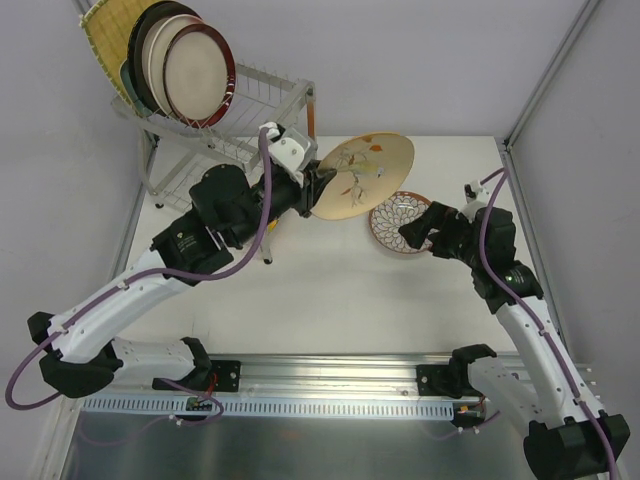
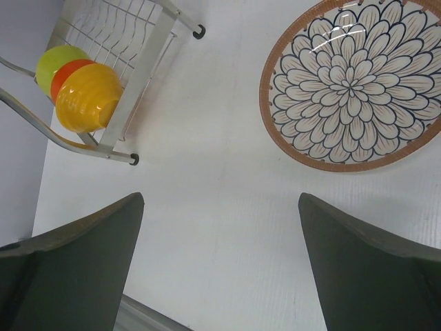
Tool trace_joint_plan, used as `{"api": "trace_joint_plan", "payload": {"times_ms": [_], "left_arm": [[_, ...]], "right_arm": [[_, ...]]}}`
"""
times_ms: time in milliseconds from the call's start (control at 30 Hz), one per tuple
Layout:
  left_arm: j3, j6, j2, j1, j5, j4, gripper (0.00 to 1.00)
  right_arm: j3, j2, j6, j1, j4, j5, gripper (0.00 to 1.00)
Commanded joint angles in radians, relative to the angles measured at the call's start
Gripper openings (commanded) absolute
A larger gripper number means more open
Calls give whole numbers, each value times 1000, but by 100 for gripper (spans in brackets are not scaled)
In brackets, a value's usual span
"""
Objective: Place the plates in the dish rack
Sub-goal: Insert the plate into the dish rack
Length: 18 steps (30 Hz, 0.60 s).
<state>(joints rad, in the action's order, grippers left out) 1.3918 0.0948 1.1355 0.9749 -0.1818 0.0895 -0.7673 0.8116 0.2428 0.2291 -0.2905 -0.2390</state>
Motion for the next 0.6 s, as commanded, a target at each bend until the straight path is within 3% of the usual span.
{"api": "trace_joint_plan", "payload": {"times_ms": [0,167,567], "left_arm": [[188,124,13,-8,22,-195,0],[317,194,70,-60,41,-194,0],[496,238,128,-338,119,-194,0]], "right_arm": [[-64,21,-14,-5,-24,29,100],[-95,61,-19,-5,-55,8,100],[-132,155,-16,-5,-85,-129,100]]}}
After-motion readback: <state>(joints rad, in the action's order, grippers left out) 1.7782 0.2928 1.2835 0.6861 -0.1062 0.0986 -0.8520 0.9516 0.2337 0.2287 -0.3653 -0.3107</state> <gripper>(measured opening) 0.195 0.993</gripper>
